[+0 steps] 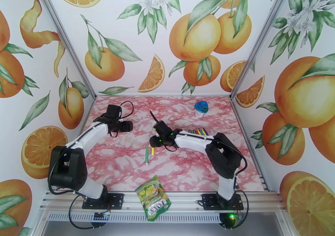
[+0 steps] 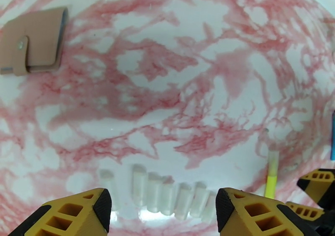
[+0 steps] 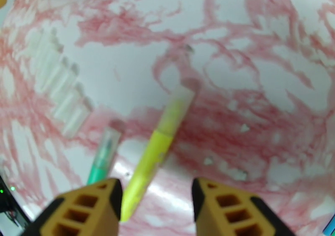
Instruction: Open the pen caps
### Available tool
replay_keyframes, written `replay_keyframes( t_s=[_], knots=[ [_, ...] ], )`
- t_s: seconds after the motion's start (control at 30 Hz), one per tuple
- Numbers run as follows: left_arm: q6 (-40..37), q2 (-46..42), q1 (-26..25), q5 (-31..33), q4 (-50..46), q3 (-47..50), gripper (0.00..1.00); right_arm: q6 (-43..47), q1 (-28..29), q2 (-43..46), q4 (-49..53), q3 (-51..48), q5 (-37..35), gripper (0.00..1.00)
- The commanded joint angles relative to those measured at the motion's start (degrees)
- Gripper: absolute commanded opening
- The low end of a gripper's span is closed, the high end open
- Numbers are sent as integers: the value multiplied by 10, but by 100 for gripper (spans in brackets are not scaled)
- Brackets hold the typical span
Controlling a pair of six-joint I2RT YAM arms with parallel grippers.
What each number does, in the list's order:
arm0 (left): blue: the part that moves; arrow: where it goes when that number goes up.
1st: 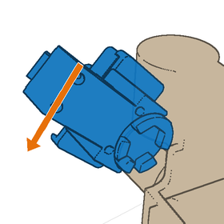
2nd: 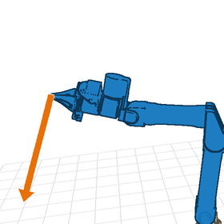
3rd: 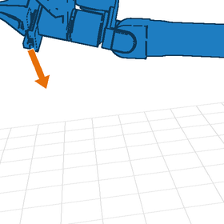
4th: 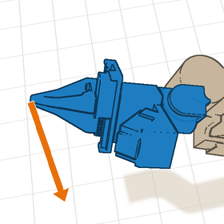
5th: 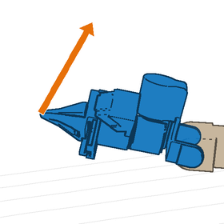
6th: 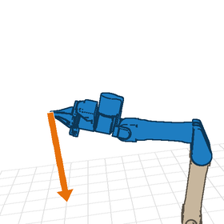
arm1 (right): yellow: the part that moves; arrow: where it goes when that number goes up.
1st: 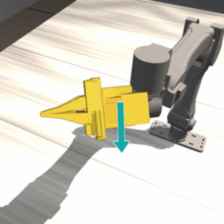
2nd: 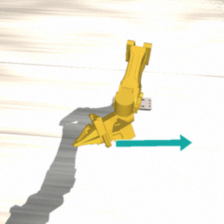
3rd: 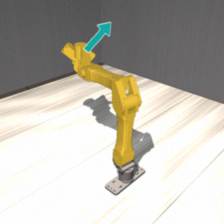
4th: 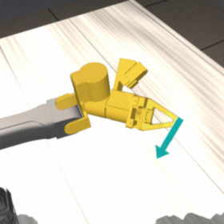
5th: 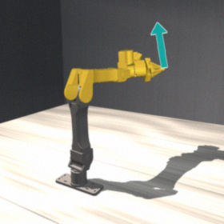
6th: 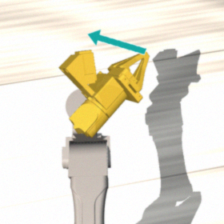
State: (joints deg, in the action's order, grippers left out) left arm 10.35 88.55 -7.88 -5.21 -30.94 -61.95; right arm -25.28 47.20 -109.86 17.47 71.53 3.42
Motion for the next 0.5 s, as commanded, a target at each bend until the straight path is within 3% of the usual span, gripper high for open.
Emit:
replay_keyframes(
  t_s=[0.0,0.47],
  knots=[
    [10,-29,8,-10,32,12,70,0,11,-24,37,29,-24,49],
    [28,-67,34,-30,51,44,72,8,35,-80,110,78,-93,45]
  ],
)
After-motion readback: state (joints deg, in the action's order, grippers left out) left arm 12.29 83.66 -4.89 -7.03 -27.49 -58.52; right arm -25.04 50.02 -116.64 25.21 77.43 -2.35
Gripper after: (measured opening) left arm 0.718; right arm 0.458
